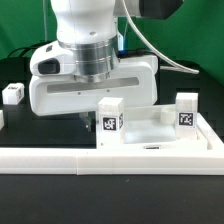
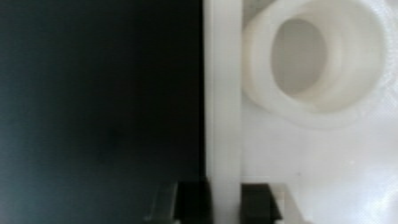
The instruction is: Assemble square table
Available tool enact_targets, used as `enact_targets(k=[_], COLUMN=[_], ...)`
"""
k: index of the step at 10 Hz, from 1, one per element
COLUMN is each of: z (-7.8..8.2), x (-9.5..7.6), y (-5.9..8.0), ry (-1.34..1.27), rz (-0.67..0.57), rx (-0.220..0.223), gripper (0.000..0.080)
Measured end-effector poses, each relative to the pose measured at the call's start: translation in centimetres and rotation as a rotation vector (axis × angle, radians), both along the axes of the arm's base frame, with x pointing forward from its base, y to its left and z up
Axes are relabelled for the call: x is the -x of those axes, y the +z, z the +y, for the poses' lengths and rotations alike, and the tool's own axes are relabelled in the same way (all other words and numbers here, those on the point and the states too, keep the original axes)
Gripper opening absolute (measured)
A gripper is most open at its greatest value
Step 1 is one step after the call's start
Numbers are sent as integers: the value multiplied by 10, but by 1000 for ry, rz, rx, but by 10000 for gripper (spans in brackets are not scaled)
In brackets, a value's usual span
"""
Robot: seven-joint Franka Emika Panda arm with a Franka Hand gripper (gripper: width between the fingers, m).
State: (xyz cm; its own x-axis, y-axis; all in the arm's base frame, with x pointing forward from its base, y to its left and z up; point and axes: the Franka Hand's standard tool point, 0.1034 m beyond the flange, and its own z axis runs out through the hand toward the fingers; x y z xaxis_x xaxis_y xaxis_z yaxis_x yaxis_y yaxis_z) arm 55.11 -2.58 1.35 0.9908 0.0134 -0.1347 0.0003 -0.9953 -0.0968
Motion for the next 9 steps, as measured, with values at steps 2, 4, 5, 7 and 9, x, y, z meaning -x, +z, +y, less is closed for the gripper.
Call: enact_targets(k=[2,4,5,7,9], z=[-2,-7,-12,-14,-13], x=[-1,-4,-6,-5,-10], y=[1,2,3,2,3], ry=[141,278,371,433,651], rz=[4,-3,-17,-18,-40], rx=[50,72,69,60,63], gripper=[60,60,60,60,60])
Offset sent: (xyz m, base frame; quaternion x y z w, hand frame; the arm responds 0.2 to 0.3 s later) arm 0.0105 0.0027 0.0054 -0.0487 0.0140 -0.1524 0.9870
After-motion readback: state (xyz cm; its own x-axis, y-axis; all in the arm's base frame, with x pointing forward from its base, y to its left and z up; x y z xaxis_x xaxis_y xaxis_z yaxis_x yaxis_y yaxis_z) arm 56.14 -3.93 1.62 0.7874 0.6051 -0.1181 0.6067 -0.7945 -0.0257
